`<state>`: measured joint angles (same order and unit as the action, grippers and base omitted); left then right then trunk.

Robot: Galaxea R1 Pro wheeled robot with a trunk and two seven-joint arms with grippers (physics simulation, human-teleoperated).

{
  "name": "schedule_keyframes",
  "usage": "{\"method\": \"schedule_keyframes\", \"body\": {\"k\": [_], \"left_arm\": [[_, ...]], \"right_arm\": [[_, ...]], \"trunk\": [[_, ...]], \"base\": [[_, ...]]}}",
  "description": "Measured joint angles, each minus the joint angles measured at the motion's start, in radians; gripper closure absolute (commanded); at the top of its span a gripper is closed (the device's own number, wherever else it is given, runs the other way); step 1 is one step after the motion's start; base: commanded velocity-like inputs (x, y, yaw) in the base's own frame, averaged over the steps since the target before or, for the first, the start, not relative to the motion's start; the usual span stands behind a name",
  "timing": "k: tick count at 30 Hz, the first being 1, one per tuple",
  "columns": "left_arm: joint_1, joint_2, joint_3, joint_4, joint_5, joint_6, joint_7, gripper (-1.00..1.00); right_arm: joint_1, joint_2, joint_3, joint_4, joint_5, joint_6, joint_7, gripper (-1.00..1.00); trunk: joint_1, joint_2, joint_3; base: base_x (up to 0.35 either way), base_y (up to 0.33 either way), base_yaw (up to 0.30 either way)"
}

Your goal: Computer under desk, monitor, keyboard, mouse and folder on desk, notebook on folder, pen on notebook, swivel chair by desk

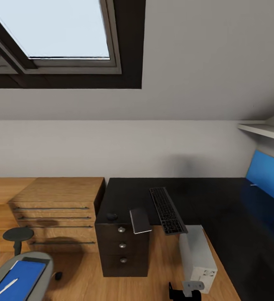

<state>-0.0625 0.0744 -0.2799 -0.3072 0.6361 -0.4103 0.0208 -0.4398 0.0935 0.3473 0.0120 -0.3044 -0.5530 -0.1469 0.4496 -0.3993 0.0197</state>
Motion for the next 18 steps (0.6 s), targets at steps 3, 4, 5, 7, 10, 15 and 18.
{"method": "schedule_keyframes", "body": {"k": [3,4,5,7,10,15,18], "left_arm": [[0.000,0.000,0.000,0.000,0.000,0.000,0.000,-1.00],[0.000,0.000,0.000,0.000,0.000,0.000,0.000,-1.00],[0.000,0.000,0.000,0.000,0.000,0.000,0.000,-1.00],[0.000,0.000,0.000,0.000,0.000,0.000,0.000,-1.00],[0.000,-0.001,0.000,0.000,-0.001,0.000,0.000,-1.00],[0.000,-0.003,-0.002,0.000,-0.003,0.000,-0.001,-1.00],[0.000,-0.008,-0.005,0.000,-0.004,0.000,-0.002,-1.00]], "right_arm": [[0.000,-0.001,0.000,0.000,0.000,0.000,0.000,-1.00],[0.000,-0.001,0.000,-0.001,0.000,0.000,0.000,-1.00],[0.000,-0.001,0.000,-0.001,0.000,0.000,0.000,-1.00],[0.000,-0.002,0.000,-0.001,0.000,0.000,0.000,-1.00],[0.000,-0.002,0.000,-0.001,-0.001,0.000,0.000,-1.00],[0.000,-0.003,-0.001,-0.001,-0.002,0.000,0.000,-1.00],[0.000,-0.004,-0.001,-0.001,-0.002,0.000,0.000,-1.00]], "trunk": [[0.000,0.000,0.000],[0.000,0.000,0.000],[0.000,0.000,0.000],[0.000,0.000,0.000],[0.000,0.000,0.000],[0.000,0.000,0.000],[0.000,0.000,0.000]], "base": [[0.000,-0.035,0.034],[0.000,-0.085,0.021],[0.000,-0.118,0.017],[0.000,-0.188,0.010],[0.000,-0.238,0.005],[0.000,-0.131,0.002],[0.000,-0.044,0.001]]}}
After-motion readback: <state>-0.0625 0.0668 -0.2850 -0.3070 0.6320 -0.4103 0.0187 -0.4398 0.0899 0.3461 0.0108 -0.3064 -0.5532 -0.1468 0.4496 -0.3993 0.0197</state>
